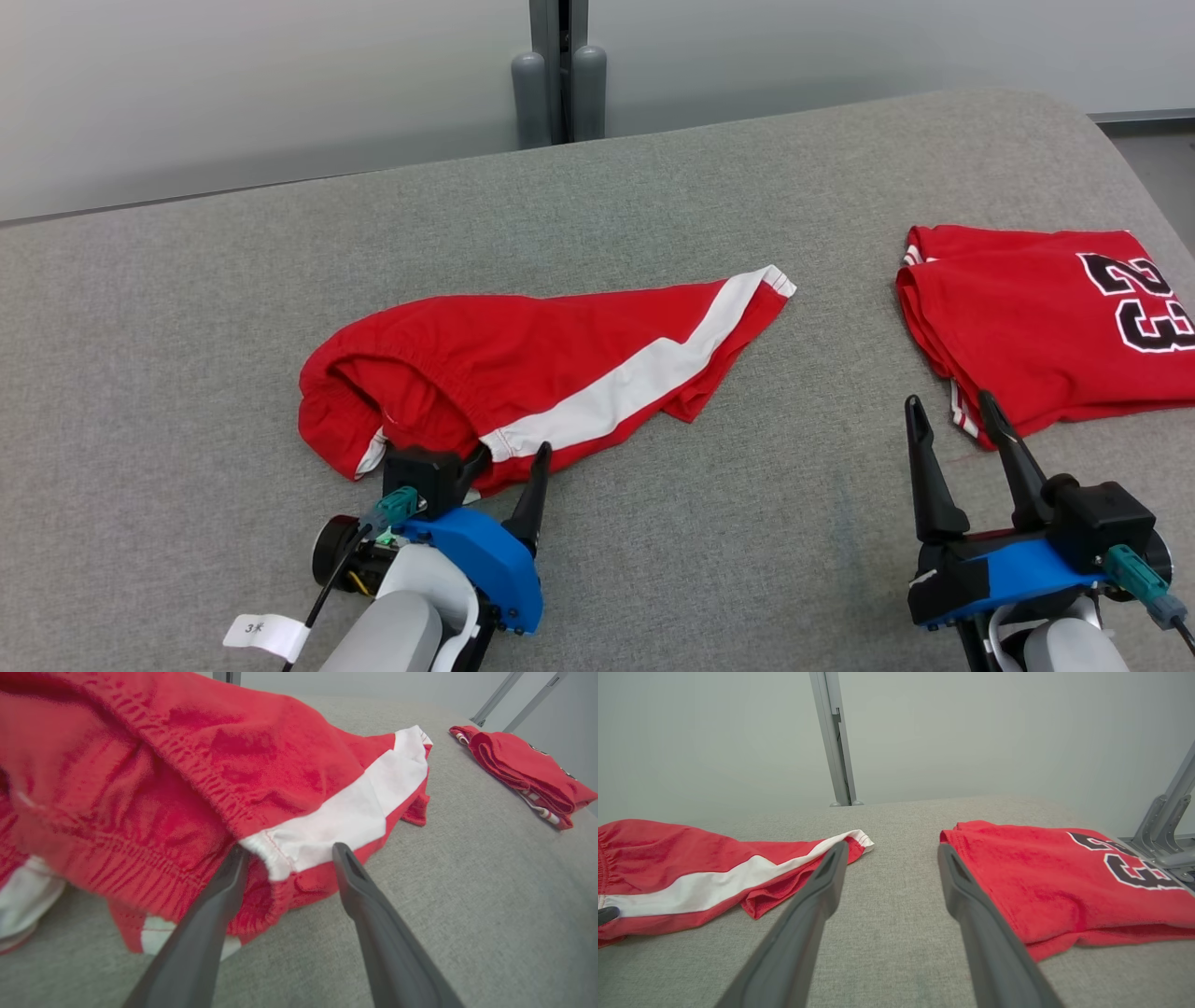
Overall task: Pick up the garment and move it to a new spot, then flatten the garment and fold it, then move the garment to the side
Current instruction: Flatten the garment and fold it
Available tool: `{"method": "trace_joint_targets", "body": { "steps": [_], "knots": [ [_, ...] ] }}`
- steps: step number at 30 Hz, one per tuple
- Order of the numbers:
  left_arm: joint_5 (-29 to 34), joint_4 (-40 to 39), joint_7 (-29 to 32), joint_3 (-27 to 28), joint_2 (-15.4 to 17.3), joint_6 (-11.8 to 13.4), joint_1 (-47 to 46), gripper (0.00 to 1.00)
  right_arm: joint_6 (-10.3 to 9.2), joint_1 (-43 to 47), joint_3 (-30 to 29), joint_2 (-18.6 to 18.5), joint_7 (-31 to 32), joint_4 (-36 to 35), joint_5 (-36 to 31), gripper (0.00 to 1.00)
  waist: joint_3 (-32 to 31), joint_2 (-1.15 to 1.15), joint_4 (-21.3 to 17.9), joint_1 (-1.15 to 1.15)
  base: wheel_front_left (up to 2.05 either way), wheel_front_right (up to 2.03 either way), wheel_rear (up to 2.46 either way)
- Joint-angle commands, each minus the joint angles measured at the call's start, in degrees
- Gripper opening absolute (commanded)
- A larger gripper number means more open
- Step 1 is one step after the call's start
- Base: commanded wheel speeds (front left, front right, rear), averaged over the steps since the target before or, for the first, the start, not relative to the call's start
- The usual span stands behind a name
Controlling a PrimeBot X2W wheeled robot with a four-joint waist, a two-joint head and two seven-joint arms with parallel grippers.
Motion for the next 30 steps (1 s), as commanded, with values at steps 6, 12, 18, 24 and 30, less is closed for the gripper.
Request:
{"method": "trace_joint_targets", "body": {
  "steps": [6,12,18,24,30],
  "knots": [
    [-1.7,-1.4,-5.3,-0.5,-1.0,-1.5,-1.6,0.00,0.01,-0.6,-1.1,-0.1,-0.2,-0.1,0.0,1.00,-0.5,0.00,0.9,-0.01,0.00,0.00,0.00],
    [-4.7,-7.7,-6.1,-0.7,0.2,-2.5,3.1,0.00,0.01,-0.3,-2.1,-0.1,-0.2,0.1,-0.4,1.00,-2.2,0.00,3.7,-0.01,0.00,0.00,0.00],
    [-6.2,-11.4,-4.2,0.5,4.4,-1.1,10.0,0.00,0.01,0.6,-3.0,-0.1,-0.2,0.6,-0.6,1.00,-4.3,0.00,6.7,-0.01,0.00,0.00,0.00],
    [-7.4,-11.5,-2.3,0.4,6.0,-0.6,13.9,0.00,0.01,1.3,-3.4,-0.1,-0.2,1.1,-1.0,1.00,-6.1,0.00,8.4,-0.01,0.00,0.00,0.00],
    [-7.9,-7.2,-4.3,1.7,6.4,0.3,14.2,0.00,0.01,1.9,-2.8,-0.1,-0.2,1.3,-1.0,1.00,-7.3,0.00,8.6,-0.01,0.00,0.00,0.00]
  ]
}}
